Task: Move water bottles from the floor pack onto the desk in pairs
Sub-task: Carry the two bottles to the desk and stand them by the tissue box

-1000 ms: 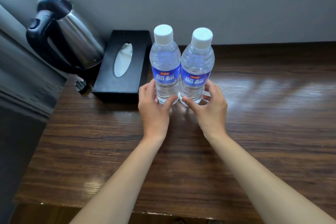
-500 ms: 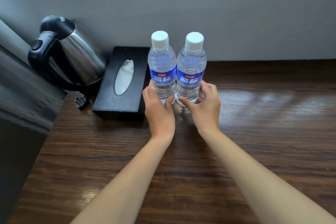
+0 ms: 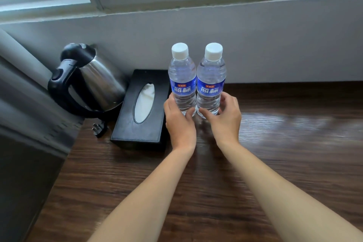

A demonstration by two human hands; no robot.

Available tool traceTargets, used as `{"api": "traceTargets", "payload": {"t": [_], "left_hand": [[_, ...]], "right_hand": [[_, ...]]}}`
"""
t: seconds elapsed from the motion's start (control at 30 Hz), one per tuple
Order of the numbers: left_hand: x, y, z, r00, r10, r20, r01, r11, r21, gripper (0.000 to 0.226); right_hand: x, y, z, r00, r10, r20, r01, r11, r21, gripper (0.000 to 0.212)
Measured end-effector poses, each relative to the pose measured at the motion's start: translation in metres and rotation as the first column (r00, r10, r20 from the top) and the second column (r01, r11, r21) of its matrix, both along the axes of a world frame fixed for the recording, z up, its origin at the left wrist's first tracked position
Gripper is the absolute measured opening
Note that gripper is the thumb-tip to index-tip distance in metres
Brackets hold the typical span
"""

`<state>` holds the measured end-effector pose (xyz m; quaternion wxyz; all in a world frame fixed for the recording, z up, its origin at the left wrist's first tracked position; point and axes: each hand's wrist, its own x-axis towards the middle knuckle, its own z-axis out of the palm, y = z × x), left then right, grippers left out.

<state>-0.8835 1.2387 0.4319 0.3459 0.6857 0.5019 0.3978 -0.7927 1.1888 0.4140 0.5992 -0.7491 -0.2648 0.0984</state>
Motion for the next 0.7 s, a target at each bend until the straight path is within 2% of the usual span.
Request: {"api": "traceTargets", "payload": {"t": [0.7], "left_hand": [[0.030, 0.037, 0.000, 0.999, -0.005, -0.043, 0.006, 1.000, 0.020, 0.058]], "right_hand": [[0.023, 0.040, 0.011, 1.000, -0.022, 0.006, 0.022, 1.000, -0.017, 0.058]]}}
